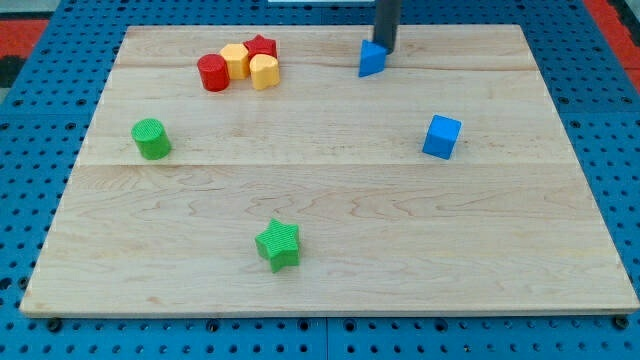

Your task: Push the blue triangle to the center

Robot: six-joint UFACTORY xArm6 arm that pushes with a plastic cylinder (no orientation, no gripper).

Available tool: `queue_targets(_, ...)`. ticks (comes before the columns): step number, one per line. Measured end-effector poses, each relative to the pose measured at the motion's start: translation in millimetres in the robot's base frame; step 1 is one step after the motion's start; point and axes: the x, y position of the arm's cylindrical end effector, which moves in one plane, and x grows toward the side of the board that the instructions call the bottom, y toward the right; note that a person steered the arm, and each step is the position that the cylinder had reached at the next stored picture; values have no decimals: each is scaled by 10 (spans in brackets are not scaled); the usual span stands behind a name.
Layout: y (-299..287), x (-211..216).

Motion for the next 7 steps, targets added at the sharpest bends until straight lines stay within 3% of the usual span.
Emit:
queue_targets(2,-844,706)
queue_targets(4,-1295,1556)
queue_targets(6,-1889,1514)
queue_targets(7,-1758,2031)
